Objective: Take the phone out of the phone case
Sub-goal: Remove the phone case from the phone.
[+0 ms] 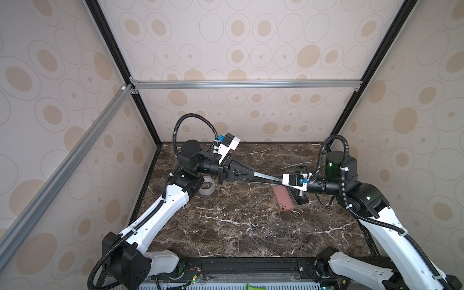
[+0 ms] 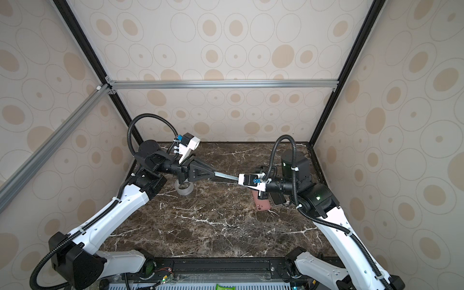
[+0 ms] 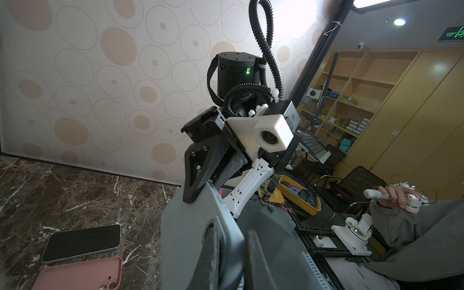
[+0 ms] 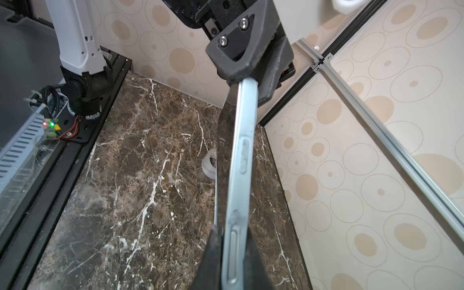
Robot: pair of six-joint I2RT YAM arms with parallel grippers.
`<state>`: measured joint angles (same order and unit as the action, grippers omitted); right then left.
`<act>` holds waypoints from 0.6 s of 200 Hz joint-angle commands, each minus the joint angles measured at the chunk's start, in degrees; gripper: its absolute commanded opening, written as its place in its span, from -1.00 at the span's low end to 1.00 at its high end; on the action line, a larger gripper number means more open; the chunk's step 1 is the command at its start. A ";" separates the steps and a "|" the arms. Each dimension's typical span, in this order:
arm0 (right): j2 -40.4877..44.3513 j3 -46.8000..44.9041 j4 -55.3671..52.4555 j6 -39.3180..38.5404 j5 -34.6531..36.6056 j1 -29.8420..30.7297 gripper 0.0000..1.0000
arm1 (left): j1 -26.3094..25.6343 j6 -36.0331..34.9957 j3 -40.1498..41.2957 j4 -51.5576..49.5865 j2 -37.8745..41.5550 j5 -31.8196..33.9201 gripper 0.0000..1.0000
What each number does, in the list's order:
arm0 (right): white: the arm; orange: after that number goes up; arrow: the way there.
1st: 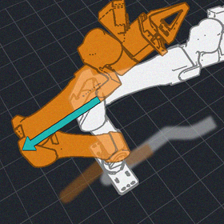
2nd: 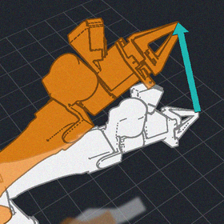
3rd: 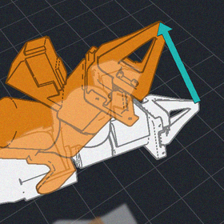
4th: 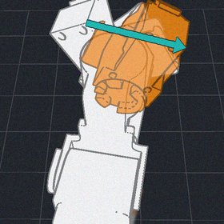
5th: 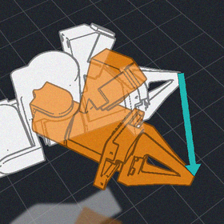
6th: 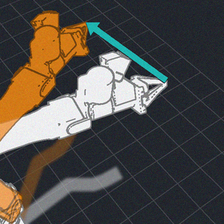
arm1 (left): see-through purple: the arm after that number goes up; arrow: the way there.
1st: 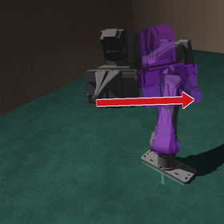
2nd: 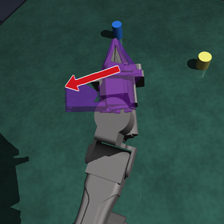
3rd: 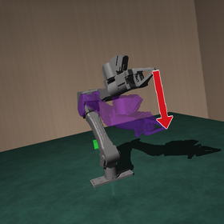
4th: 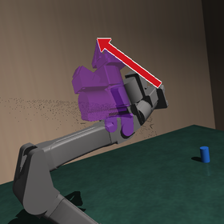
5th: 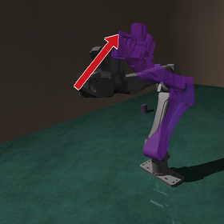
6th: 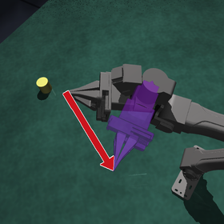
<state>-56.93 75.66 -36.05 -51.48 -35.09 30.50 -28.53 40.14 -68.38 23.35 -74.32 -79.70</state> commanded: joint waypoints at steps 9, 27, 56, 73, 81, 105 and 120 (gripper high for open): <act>0.58 2.57 4.55 -16.60 5.73 3.79 -1.00 | -1.25 11.47 -0.68 -4.75 -2.45 1.53 -1.00; 0.83 2.73 3.80 -18.56 7.36 5.66 -1.00 | -1.24 13.00 -0.88 -3.93 -3.13 1.61 -1.00; 1.68 3.17 3.63 -20.42 9.02 8.08 -1.00 | -1.25 17.57 0.18 1.17 -3.85 0.79 -1.00; 2.08 3.46 3.29 -21.44 9.92 9.24 -1.00 | -1.26 20.82 1.02 5.30 -4.07 0.04 -1.00; 2.13 3.62 3.18 -21.08 10.04 9.45 -1.00 | -1.26 21.03 1.14 5.59 -4.08 -0.10 -1.00; 2.65 3.19 4.58 -17.45 9.34 9.48 -1.00 | -1.26 17.78 0.27 1.94 -3.86 0.58 -1.00; 3.04 2.83 5.44 -11.93 8.98 9.41 -1.00 | -1.15 8.38 -3.01 -9.08 -3.85 2.81 -1.00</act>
<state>-55.13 76.60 -39.16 -66.52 -20.86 38.11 -28.71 54.98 -67.85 27.03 -76.97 -83.31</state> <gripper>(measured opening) 0.114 0.113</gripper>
